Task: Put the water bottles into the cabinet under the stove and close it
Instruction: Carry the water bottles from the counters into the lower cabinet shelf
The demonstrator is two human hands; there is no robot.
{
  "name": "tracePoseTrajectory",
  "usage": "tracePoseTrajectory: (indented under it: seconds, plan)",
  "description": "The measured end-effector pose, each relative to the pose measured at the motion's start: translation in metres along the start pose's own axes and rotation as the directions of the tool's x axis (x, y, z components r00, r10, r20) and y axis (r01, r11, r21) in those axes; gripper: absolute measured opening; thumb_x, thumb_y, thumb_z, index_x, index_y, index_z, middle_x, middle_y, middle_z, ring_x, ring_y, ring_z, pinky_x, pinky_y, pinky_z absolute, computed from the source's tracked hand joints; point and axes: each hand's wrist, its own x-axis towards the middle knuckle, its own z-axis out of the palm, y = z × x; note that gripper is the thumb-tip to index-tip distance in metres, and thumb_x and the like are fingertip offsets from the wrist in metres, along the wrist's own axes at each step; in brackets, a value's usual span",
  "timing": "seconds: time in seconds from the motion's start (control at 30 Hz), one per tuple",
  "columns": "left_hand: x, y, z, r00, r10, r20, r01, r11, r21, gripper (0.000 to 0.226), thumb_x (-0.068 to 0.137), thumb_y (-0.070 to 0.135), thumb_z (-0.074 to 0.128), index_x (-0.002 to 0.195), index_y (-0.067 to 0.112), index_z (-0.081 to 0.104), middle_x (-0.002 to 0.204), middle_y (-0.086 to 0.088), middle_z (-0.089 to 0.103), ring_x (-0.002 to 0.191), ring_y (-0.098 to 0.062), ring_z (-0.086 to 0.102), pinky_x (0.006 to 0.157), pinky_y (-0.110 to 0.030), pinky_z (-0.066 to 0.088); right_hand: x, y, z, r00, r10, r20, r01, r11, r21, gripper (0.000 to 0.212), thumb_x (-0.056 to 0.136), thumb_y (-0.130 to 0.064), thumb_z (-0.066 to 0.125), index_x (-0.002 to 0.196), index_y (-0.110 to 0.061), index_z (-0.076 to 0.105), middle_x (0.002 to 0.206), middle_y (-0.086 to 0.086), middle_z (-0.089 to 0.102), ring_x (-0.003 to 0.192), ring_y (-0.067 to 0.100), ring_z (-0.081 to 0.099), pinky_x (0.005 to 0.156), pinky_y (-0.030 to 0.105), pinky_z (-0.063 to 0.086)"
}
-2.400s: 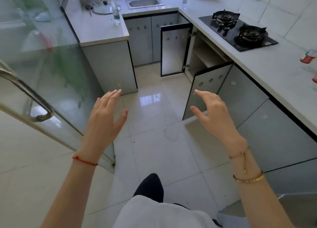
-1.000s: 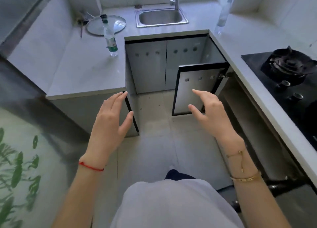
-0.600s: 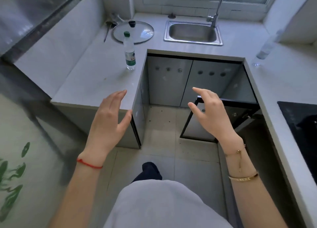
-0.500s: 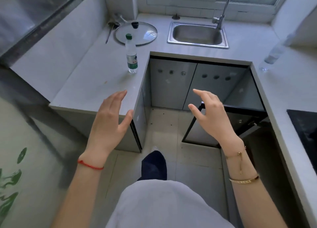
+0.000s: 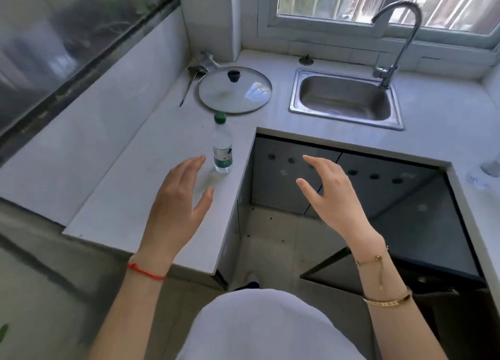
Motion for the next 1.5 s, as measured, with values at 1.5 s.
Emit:
tracePoseTrajectory:
  seconds: [1.5]
  plan:
    - [0.269,0.033,0.109,0.969,0.141,0.202,-0.122,0.987,-0.107,0.021,0.075,0.015,0.068,0.093,0.023,0.064,0.092,0.007,0.06,0.075,-0.013,0.053,0.063,-0.018,0.035,0.151,0.091,-0.022,0.972,0.217,-0.088,-0.216,0.976,0.019,0.047,0.095,-0.034,0.054,0.14,-0.022,0.044,0.139,-0.005,0.05,0.132,0.016,0.04,0.111,0.037,0.035]
